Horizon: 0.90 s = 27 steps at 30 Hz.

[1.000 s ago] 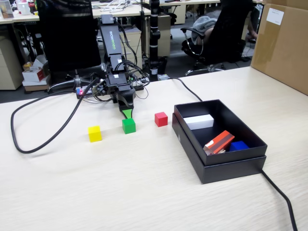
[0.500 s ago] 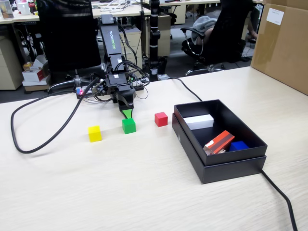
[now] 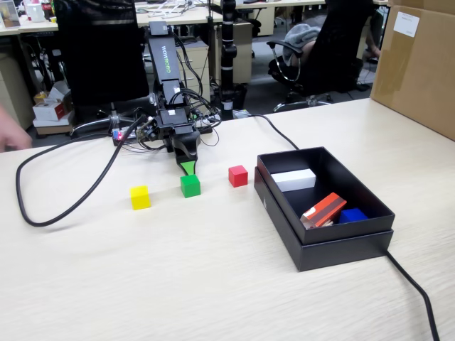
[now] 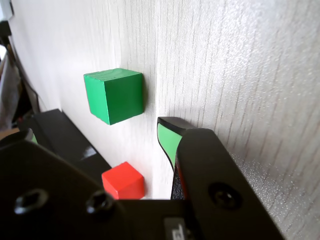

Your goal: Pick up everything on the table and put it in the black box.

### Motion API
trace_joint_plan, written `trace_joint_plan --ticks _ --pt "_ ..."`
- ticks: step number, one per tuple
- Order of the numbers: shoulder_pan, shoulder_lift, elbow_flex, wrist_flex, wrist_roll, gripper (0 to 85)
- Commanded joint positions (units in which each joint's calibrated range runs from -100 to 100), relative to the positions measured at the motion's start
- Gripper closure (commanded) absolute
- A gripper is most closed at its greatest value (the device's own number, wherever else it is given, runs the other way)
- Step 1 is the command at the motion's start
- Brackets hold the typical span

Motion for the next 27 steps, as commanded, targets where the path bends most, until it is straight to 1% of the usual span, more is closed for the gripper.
trace_joint_plan --ticks 1,24,27 --pt "0.00 0.83 -0.02 -1.12 0.05 37.2" --pt "0.00 0.83 -0.02 -1.12 0.05 37.2" --pt "0.59 0.72 -0.02 -1.47 0.34 38.3"
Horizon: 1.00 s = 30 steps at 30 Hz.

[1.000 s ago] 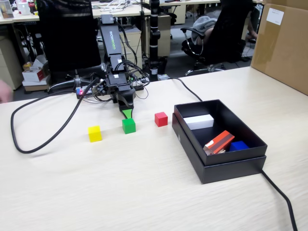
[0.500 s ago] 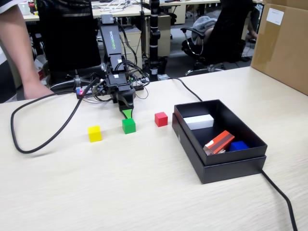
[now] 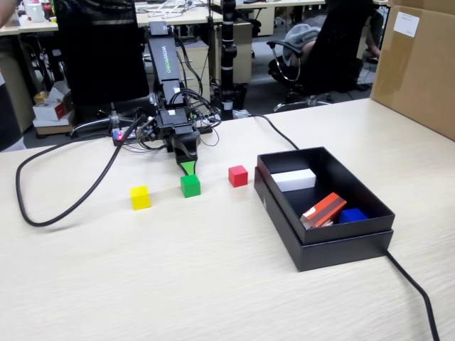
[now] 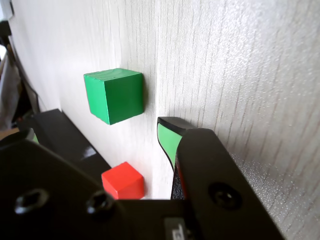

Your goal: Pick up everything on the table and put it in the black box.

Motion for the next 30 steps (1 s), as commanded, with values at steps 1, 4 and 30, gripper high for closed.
trace_joint_plan --ticks 1,4,30 --pt "0.44 0.83 0.25 -1.56 0.34 38.3" --pt "1.22 -1.69 1.70 -3.89 0.10 38.3" --pt "-0.29 -5.14 64.08 -83.46 2.30 38.2"
